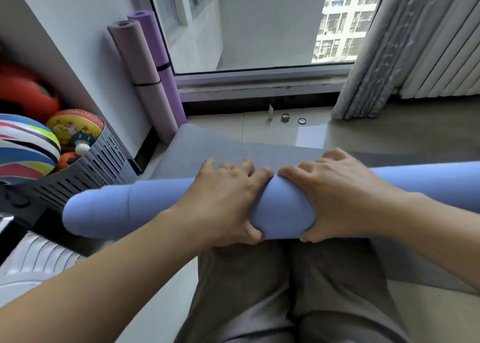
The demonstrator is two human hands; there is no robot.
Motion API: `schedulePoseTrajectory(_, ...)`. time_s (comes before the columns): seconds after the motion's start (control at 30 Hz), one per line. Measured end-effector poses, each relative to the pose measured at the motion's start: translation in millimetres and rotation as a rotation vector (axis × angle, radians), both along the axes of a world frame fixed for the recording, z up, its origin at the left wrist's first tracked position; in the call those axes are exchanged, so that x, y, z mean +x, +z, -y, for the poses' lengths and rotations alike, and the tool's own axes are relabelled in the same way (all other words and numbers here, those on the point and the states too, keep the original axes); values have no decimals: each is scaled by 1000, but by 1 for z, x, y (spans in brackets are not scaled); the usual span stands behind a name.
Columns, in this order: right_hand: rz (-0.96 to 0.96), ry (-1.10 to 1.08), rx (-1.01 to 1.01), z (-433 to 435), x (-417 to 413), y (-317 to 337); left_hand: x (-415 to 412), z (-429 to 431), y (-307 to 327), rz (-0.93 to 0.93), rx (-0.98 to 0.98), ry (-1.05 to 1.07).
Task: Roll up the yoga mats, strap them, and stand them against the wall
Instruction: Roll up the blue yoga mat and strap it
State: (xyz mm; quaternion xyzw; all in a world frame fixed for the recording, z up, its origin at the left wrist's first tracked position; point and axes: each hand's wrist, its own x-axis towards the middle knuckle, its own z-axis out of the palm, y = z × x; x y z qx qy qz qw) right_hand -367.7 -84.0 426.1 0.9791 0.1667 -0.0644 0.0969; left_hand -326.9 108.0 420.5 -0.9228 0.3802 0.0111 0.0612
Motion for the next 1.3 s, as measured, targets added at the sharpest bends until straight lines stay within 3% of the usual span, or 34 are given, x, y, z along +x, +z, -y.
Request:
schedulePoseTrajectory(0.2,-249,-80,164,6,-11,-23,-1,0,-13,-274,21,6)
schedulePoseTrajectory(0.37,-77,-77,124,12,-9,-21,62,20,7,-727,163,150)
schedulePoseTrajectory(0.47,-138,-107,94,10,8,-27,86,29,12,-909,178,223)
schedulePoseTrajectory(0.53,-266,-161,151,16,32,-25,88,32,18,-807,87,209)
schedulePoseTrajectory(0.63,-513,-235,298,28,67,-19,64,31,14,-474,-27,66)
schedulePoseTrajectory(0.7,-604,-262,338,33,82,-17,38,29,-3,-271,55,0)
schedulePoseTrajectory(0.8,-627,-294,297,32,89,-15,17,35,-31,-94,209,68)
schedulePoseTrajectory(0.93,-282,-257,30,28,58,-36,24,42,-46,2,167,119)
schedulePoseTrajectory(1.03,-32,-182,54,28,39,-51,30,42,-44,23,112,115)
schedulePoseTrajectory(1.17,237,-136,63,44,58,-15,51,49,-7,170,11,85)
schedulePoseTrajectory(1.3,259,-137,8,41,63,34,56,45,33,269,-42,85)
